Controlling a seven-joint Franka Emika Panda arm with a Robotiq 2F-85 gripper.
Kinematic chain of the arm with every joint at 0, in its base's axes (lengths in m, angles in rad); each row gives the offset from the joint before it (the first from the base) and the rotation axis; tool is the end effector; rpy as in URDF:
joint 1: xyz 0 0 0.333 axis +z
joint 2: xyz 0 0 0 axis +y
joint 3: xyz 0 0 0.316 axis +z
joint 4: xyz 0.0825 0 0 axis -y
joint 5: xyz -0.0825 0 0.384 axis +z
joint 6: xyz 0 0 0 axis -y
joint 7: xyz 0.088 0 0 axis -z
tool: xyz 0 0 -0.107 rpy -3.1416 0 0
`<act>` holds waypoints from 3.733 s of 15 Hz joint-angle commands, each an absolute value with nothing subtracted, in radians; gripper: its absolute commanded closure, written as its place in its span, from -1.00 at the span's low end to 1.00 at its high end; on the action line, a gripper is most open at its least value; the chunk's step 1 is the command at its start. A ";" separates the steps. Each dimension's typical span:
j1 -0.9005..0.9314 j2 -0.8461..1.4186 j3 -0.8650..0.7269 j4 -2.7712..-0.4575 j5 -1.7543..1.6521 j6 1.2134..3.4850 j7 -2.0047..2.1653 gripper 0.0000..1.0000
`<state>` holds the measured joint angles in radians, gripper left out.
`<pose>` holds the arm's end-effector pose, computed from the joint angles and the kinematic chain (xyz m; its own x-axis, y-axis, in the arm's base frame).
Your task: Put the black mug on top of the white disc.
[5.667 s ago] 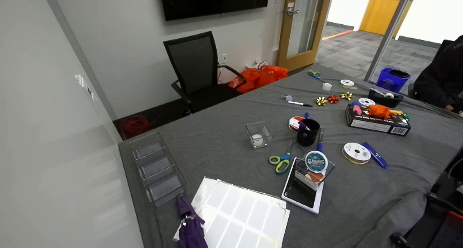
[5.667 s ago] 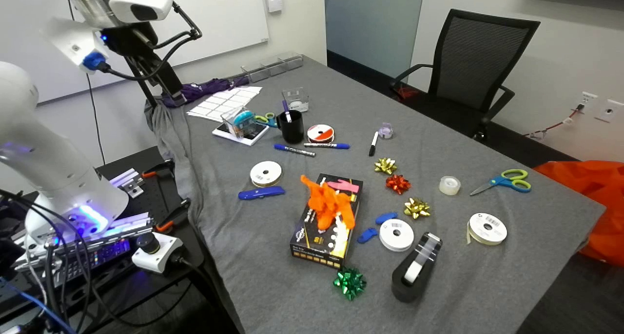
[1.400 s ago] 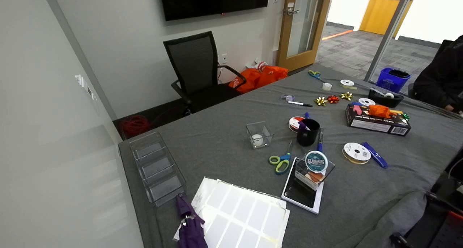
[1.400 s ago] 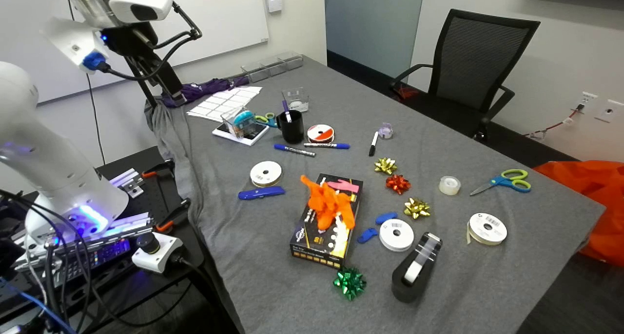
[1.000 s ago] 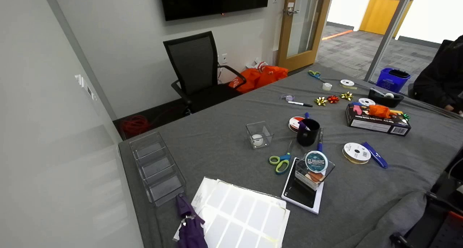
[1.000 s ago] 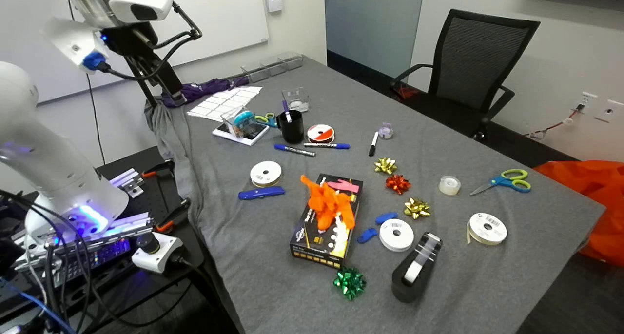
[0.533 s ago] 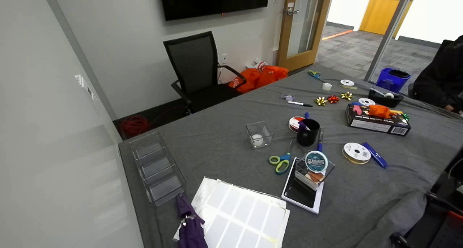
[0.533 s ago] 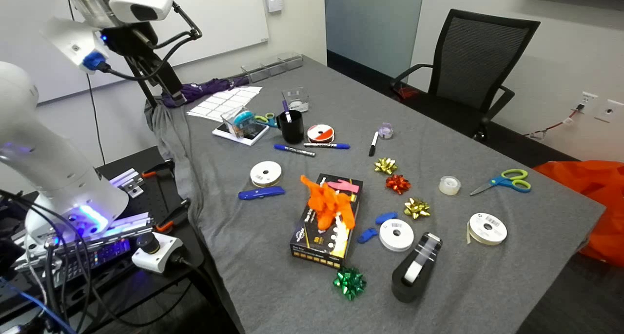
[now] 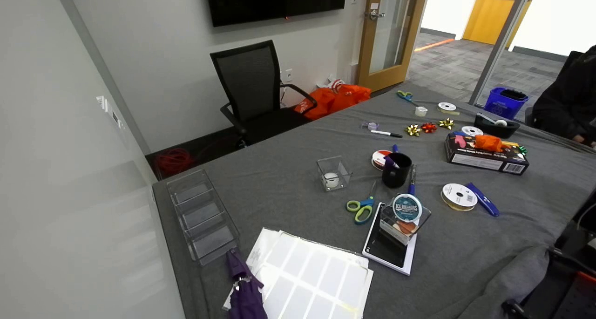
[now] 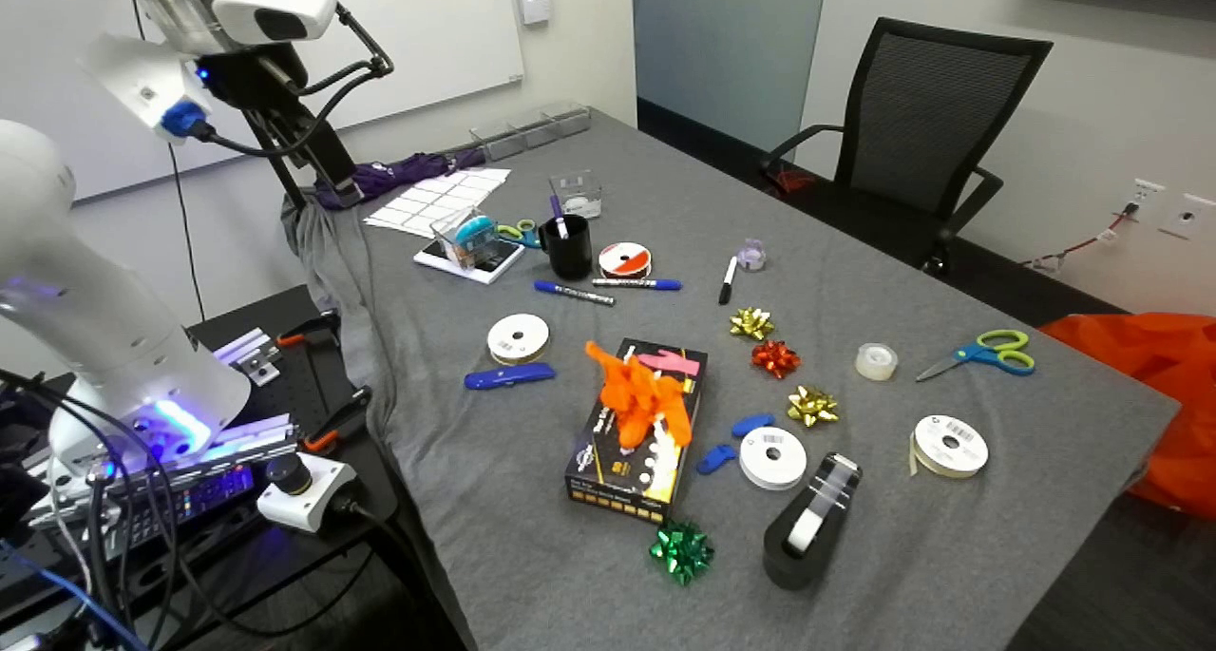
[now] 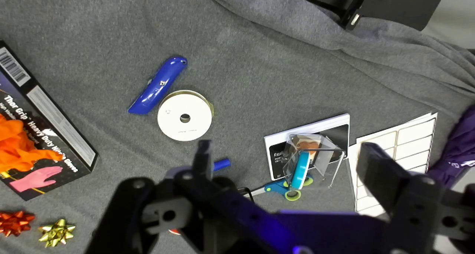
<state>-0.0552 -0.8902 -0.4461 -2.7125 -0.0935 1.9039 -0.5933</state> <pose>0.2670 -0.1509 0.4560 0.9539 0.2467 0.1712 0.2772 -0.9427 -0.1860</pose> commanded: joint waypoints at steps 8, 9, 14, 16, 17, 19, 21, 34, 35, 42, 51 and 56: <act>-0.073 -0.883 -0.431 -2.712 -0.079 1.904 -0.606 -1.00; -0.073 -0.883 -0.431 -2.712 -0.079 1.904 -0.606 -1.00; -0.073 -0.883 -0.431 -2.712 -0.079 1.904 -0.606 -1.00; -0.073 -0.883 -0.431 -2.712 -0.079 1.904 -0.606 -1.00; -0.073 -0.883 -0.431 -2.712 -0.079 1.904 -0.606 -1.00; -0.073 -0.883 -0.431 -2.712 -0.079 1.904 -0.606 -1.00; -0.073 -0.883 -0.431 -2.712 -0.079 1.904 -0.606 -1.00; -0.038 -0.735 -0.348 -2.721 0.115 2.142 -0.360 -1.00; -0.039 -0.712 -0.342 -2.723 0.127 2.172 -0.341 -1.00; -0.046 -0.632 -0.279 -2.727 0.192 2.308 -0.219 -1.00; -0.020 -0.559 -0.265 -2.710 0.230 2.361 -0.186 -1.00; 0.012 -0.428 -0.191 -2.660 0.321 2.481 -0.044 -1.00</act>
